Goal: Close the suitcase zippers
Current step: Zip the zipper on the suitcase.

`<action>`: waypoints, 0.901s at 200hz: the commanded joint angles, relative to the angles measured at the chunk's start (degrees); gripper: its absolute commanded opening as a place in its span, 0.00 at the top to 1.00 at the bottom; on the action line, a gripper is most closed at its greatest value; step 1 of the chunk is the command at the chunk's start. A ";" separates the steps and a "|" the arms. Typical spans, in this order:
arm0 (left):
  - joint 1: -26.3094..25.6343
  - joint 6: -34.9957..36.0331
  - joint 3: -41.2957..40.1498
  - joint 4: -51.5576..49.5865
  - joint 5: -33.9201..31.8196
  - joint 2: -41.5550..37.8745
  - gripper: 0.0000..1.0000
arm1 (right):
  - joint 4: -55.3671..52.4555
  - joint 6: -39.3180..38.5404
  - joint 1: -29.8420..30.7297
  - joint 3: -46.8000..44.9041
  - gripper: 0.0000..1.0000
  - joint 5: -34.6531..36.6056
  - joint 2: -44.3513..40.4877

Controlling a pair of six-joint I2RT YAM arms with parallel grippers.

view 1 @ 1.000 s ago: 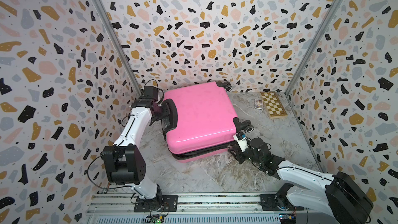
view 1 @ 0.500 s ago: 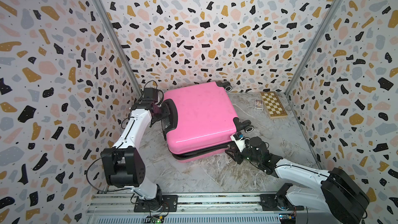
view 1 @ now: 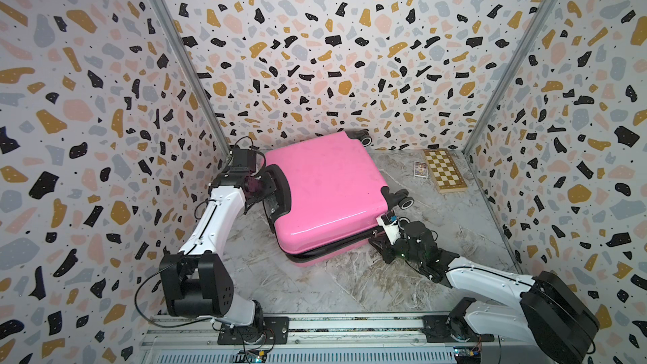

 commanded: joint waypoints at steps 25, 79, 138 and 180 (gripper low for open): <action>-0.25 -4.07 -0.33 0.05 5.22 -1.70 1.00 | 1.37 -0.28 -0.90 2.27 0.83 0.54 -0.57; -0.20 -4.19 -0.90 0.48 4.63 -2.62 1.00 | -1.13 0.39 -1.74 2.78 0.72 2.60 0.85; -0.25 -4.07 -0.48 -0.43 2.62 -2.88 1.00 | -2.82 0.92 -3.86 3.02 0.64 2.77 0.11; -0.25 -3.95 -0.50 -0.28 3.11 -2.88 1.00 | -2.54 0.67 -5.10 3.67 0.74 1.46 0.37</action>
